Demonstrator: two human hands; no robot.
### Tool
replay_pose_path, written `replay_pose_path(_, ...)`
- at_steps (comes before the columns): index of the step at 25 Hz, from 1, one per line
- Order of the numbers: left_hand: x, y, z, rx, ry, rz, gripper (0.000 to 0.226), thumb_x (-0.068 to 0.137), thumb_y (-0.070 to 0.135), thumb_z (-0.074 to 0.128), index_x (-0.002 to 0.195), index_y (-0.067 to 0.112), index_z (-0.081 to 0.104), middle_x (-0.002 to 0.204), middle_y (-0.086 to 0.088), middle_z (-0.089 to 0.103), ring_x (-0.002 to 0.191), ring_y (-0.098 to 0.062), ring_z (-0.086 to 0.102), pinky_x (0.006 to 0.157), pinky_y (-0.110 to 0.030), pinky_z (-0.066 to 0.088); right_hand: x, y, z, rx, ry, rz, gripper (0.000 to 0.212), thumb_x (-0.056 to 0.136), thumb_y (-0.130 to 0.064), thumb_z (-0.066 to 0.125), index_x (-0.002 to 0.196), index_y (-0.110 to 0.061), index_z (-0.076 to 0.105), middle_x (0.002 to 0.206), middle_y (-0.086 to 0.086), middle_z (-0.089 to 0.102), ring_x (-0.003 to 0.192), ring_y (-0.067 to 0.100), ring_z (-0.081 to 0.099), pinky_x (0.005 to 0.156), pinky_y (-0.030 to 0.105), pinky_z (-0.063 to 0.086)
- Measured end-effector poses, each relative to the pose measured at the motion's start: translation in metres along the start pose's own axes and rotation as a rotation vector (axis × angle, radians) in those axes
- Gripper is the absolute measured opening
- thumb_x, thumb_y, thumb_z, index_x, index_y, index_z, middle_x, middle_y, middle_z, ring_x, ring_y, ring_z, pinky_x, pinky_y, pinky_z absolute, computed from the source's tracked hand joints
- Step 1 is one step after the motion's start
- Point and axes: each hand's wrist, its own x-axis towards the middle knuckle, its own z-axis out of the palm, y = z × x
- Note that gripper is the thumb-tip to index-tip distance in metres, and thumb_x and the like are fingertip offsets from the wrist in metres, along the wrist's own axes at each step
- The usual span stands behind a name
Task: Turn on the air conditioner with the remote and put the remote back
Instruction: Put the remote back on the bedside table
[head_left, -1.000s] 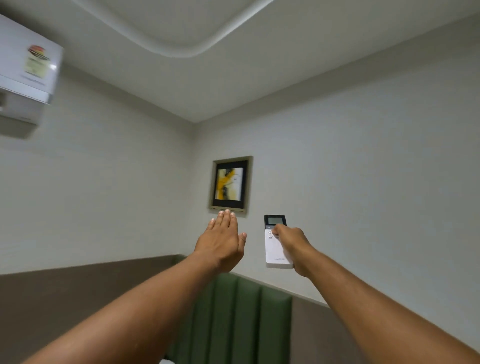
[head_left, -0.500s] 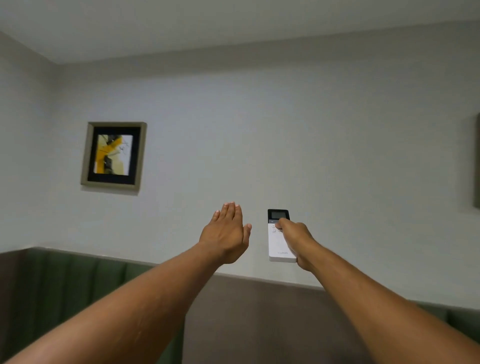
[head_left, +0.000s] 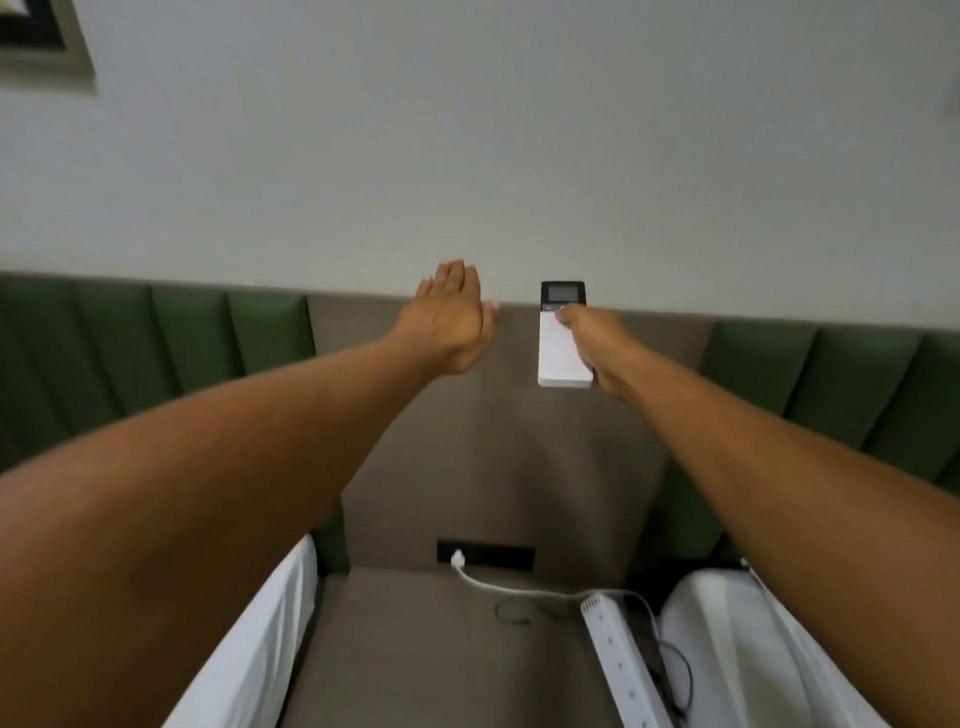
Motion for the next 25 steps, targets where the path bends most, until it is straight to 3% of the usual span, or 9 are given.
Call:
replay_pose_path(3, -0.007, -0.013, 0.084, -0.029, -0.087, -0.02, 0.069, 0.1, 0.045, 0.015, 0.15, -0.002, 0.005, 0.16, -0.02, 0.004, 0.147, -0.03, -0.001, 0.118, -0.042, 0.002, 0.024, 0.088, 0.016, -0.004, -0.031, 0.113, 0.027, 0.092, -0.018, 0.053, 0.114, -0.003, 0.062, 0.091, 0.012, 0.071, 0.076, 0.028, 0.069, 0.072, 0.038, 0.059)
replay_pose_path(6, -0.037, -0.024, 0.201, -0.113, -0.266, -0.12, 0.068, 0.101, 0.043, 0.019, 0.15, -0.001, 0.005, 0.16, -0.019, 0.003, 0.147, -0.029, 0.0, 0.117, -0.042, 0.003, 0.043, 0.207, 0.043, -0.03, -0.088, 0.271, 0.026, 0.098, -0.016, 0.05, 0.12, -0.006, 0.058, 0.114, 0.015, 0.069, 0.099, 0.032, 0.067, 0.091, 0.045, 0.054)
replay_pose_path(9, -0.087, -0.031, 0.331, -0.256, -0.472, -0.273, 0.067, 0.102, 0.04, 0.025, 0.15, -0.002, 0.006, 0.16, -0.02, 0.003, 0.146, -0.031, 0.001, 0.116, -0.042, 0.004, 0.05, 0.34, 0.068, -0.003, -0.118, 0.459, 0.026, 0.1, -0.012, 0.048, 0.124, -0.009, 0.057, 0.12, 0.016, 0.066, 0.1, 0.033, 0.065, 0.084, 0.044, 0.055)
replay_pose_path(12, -0.144, -0.043, 0.447, -0.263, -0.601, -0.291, 0.066, 0.102, 0.04, 0.025, 0.15, -0.001, 0.006, 0.16, -0.02, 0.003, 0.146, -0.031, 0.002, 0.116, -0.041, 0.005, 0.051, 0.465, 0.085, 0.032, -0.107, 0.582, 0.027, 0.099, -0.004, 0.047, 0.126, -0.002, 0.055, 0.124, 0.021, 0.063, 0.109, 0.041, 0.062, 0.091, 0.049, 0.051)
replay_pose_path(15, -0.211, -0.052, 0.563, -0.243, -0.756, -0.321, 0.066, 0.101, 0.04, 0.022, 0.15, 0.001, 0.003, 0.16, -0.019, 0.001, 0.147, -0.031, 0.001, 0.116, -0.039, 0.004, 0.046, 0.593, 0.099, -0.054, -0.114, 0.689, 0.027, 0.099, -0.002, 0.047, 0.125, -0.002, 0.055, 0.114, 0.016, 0.064, 0.109, 0.042, 0.061, 0.076, 0.039, 0.048)
replay_pose_path(17, -0.252, -0.05, 0.624, -0.226, -0.821, -0.306, 0.064, 0.101, 0.04, 0.021, 0.151, 0.004, 0.002, 0.161, -0.016, 0.0, 0.147, -0.03, -0.001, 0.117, -0.038, 0.003, 0.044, 0.667, 0.106, -0.207, -0.126, 0.665, 0.027, 0.097, -0.005, 0.049, 0.124, -0.002, 0.056, 0.114, 0.02, 0.064, 0.103, 0.039, 0.063, 0.074, 0.039, 0.051)
replay_pose_path(20, -0.288, -0.044, 0.682, -0.238, -0.812, -0.218, 0.062, 0.102, 0.038, 0.022, 0.153, 0.009, 0.002, 0.162, -0.012, 0.0, 0.147, -0.028, -0.002, 0.116, -0.037, 0.003, 0.045, 0.738, 0.114, -0.367, -0.113, 0.564, 0.031, 0.094, -0.006, 0.05, 0.124, -0.004, 0.058, 0.113, 0.02, 0.065, 0.098, 0.033, 0.063, 0.082, 0.04, 0.054)
replay_pose_path(23, -0.3, -0.042, 0.723, -0.283, -0.779, -0.171, 0.059, 0.103, 0.033, 0.023, 0.153, 0.008, 0.003, 0.162, -0.012, 0.001, 0.147, -0.029, -0.002, 0.118, -0.039, 0.004, 0.043, 0.775, 0.131, -0.355, -0.081, 0.52, 0.033, 0.093, -0.003, 0.049, 0.123, -0.01, 0.059, 0.102, 0.006, 0.064, 0.085, 0.02, 0.061, 0.064, 0.018, 0.047)
replay_pose_path(25, -0.303, -0.039, 0.737, -0.324, -0.789, -0.178, 0.06, 0.102, 0.03, 0.028, 0.152, 0.007, 0.005, 0.162, -0.013, 0.003, 0.147, -0.029, -0.002, 0.118, -0.04, 0.005, 0.046, 0.788, 0.143, -0.314, -0.052, 0.521, 0.032, 0.092, -0.002, 0.048, 0.121, -0.01, 0.061, 0.104, 0.008, 0.066, 0.083, 0.019, 0.061, 0.067, 0.019, 0.047)
